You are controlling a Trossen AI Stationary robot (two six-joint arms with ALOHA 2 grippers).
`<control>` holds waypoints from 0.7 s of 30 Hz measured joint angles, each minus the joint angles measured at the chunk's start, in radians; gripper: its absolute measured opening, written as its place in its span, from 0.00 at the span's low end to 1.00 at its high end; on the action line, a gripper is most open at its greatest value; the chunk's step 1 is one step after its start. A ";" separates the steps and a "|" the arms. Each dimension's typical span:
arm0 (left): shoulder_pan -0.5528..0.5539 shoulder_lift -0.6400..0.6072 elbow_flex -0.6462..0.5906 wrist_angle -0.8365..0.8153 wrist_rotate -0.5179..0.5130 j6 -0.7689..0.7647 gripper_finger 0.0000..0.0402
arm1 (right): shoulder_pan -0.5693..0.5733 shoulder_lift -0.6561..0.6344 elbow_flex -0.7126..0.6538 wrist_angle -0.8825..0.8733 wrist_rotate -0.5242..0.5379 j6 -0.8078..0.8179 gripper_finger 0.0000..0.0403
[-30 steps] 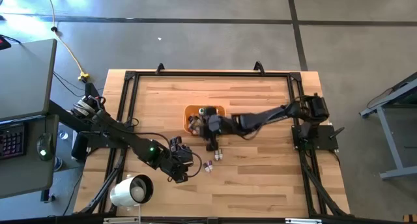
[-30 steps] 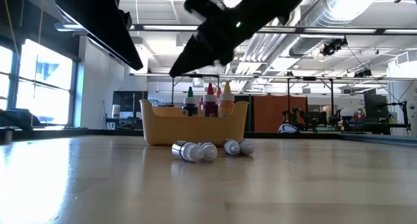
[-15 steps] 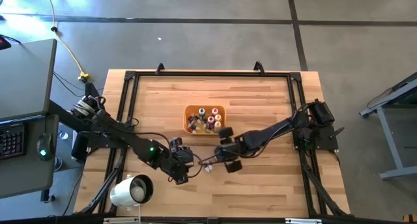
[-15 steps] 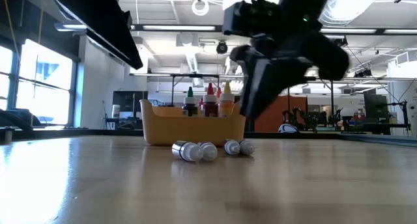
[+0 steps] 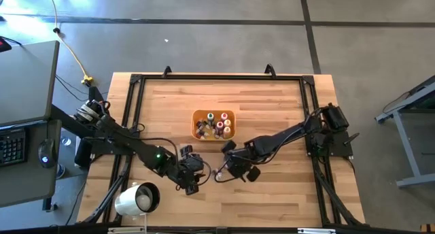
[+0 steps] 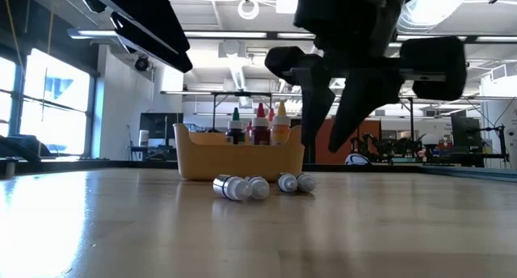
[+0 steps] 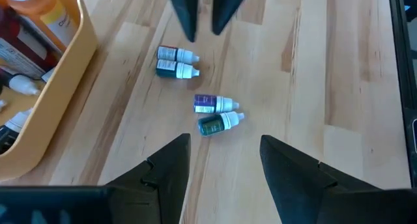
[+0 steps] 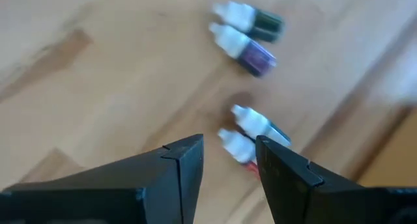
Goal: Pick & Place food coloring
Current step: Put the small green food coloring bottle into the yellow bin
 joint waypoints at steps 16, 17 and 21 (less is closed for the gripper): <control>0.027 0.129 -0.001 0.058 0.046 0.585 0.46 | 0.000 0.000 0.000 0.004 0.009 -0.008 0.33; 0.028 0.150 -0.001 0.090 0.053 0.604 0.46 | 0.000 0.000 0.000 0.003 0.011 0.004 0.33; 0.040 0.196 -0.002 0.144 0.052 0.663 0.46 | 0.001 0.000 0.001 -0.021 0.027 0.054 0.33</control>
